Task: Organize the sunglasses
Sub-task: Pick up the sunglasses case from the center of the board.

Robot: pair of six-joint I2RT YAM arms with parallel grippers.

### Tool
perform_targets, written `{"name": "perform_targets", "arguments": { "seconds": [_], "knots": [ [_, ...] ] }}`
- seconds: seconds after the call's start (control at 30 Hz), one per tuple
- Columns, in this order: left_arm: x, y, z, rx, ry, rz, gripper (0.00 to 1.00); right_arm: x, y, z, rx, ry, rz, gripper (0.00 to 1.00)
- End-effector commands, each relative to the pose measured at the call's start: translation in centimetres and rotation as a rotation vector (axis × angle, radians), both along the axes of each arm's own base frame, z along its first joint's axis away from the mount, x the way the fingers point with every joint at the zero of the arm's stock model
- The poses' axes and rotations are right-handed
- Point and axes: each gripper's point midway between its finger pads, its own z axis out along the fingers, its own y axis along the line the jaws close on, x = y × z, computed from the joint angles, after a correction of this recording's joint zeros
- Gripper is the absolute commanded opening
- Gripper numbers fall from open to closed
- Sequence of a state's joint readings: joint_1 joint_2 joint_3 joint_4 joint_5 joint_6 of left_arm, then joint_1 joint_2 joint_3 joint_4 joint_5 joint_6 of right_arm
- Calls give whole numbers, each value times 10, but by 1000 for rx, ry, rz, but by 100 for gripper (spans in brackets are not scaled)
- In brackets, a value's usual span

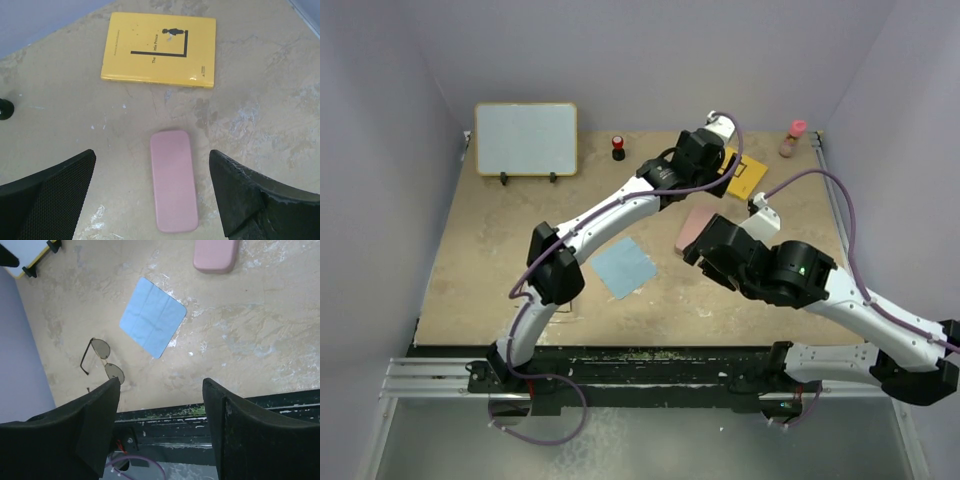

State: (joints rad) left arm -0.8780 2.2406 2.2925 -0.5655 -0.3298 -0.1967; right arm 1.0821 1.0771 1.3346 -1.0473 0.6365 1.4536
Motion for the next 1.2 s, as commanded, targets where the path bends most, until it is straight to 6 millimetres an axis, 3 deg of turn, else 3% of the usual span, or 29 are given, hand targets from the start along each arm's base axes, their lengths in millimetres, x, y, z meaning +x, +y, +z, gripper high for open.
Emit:
{"name": "perform_targets", "arguments": {
  "seconds": [0.0, 0.2, 0.23, 0.27, 0.47, 0.87, 1.17],
  "knots": [
    [10, 5, -45, 78, 51, 13, 98, -1, -14, 10, -15, -18, -40, 73],
    [14, -5, -61, 80, 69, -7, 98, -4, -18, 15, 73, -58, -40, 81],
    [15, -7, -63, 77, 72, -10, 98, -4, -19, 16, 84, -65, -40, 98],
    [15, -8, -64, 73, 76, -14, 98, -4, -20, 16, 92, -69, -39, 100],
    [13, -14, -78, 80, 104, -39, 98, -4, -22, 19, 69, -71, -37, 100],
    [22, -14, -137, 187, 145, -59, 98, -4, -24, 16, 88, -85, -41, 100],
    [23, -15, -156, 211, 167, -116, 98, -8, -27, 10, 112, -78, -39, 100]
  ]
}}
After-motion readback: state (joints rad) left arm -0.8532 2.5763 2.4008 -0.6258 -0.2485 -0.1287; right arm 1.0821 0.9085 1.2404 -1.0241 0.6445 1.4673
